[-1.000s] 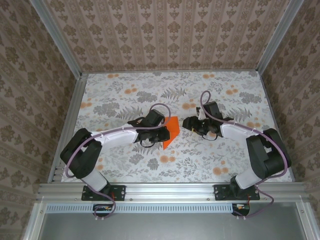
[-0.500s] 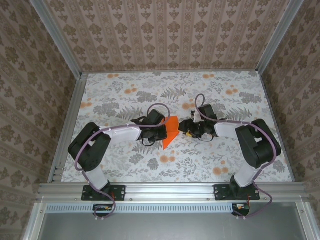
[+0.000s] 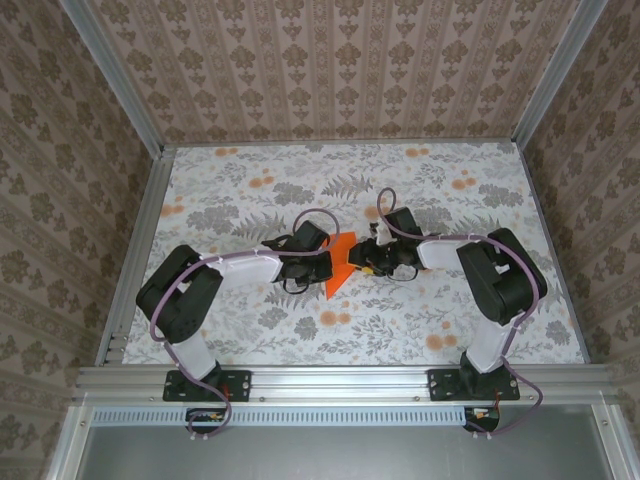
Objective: Fold a paper plane with a square sheet of paper (pick it up from the middle)
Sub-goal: Fourth fold the wing at the center of the table.
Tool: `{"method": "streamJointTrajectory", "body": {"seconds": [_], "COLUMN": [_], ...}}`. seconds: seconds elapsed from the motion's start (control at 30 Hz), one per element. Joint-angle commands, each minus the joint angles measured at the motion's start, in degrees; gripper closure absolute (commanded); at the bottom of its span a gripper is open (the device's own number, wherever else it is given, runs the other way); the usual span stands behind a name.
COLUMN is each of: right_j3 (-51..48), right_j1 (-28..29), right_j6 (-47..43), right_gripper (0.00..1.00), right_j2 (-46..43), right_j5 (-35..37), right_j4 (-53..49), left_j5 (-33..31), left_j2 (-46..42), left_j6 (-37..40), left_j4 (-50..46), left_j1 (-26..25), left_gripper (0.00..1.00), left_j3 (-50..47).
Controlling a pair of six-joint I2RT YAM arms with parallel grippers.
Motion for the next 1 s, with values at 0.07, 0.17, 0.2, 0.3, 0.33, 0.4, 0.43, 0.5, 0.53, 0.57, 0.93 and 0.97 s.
{"method": "streamJointTrajectory", "body": {"seconds": [0.07,0.17,0.2,0.3,0.33,0.4,0.43,0.5,0.53,0.57,0.93,0.97], "right_j3": [1.16,1.59,1.73,2.24,2.31,2.42,2.43,2.21,2.03,1.81,2.54,2.93], "right_j1": [0.61,0.66,0.74,0.91,0.91,0.9,0.92,0.9,0.9,0.9,2.79,3.42], "right_j6": [1.67,2.63,2.74,2.83,2.81,2.69,2.73,2.99,3.18,3.16,6.06,7.19], "right_gripper": [0.57,0.62,0.64,0.73,0.78,0.88,0.92,0.96,0.97,0.98,1.0,1.0], "right_j2": [1.37,2.12,2.42,3.26,3.4,3.32,3.14,2.04,0.87,-0.1,-16.74,-17.95], "right_j5": [-3.44,-4.83,-5.27,-6.24,-6.3,-6.21,-5.85,-4.44,-3.14,-2.09,16.59,18.71], "right_j4": [1.97,3.09,3.38,3.53,3.39,3.04,2.74,2.42,2.05,1.74,-8.14,-9.34], "left_j5": [-0.72,-0.76,-0.69,-0.77,-0.82,-0.89,-1.01,-1.09,-1.09,-1.25,-4.8,-4.72], "left_j2": [0.12,-0.22,-0.37,-1.16,-1.56,-2.45,-3.07,-4.73,-5.78,-6.7,-21.12,-21.93], "left_j6": [-0.64,-0.65,-0.61,-0.41,-0.37,-0.09,0.1,0.79,1.17,1.53,9.32,10.13], "left_j4": [0.08,0.1,0.1,0.0,0.01,0.01,0.01,-0.04,-0.16,-0.32,-1.57,-1.44], "left_j1": [0.45,0.59,0.73,0.85,0.98,1.26,1.47,1.93,2.19,2.41,7.2,7.65], "left_gripper": [0.95,0.95,0.95,0.95,0.95,0.94,0.93,0.9,0.87,0.84,0.2,0.16], "left_j3": [-0.99,-1.34,-1.49,-1.92,-2.07,-2.47,-2.77,-3.41,-3.68,-3.86,-6.35,-6.42]}}
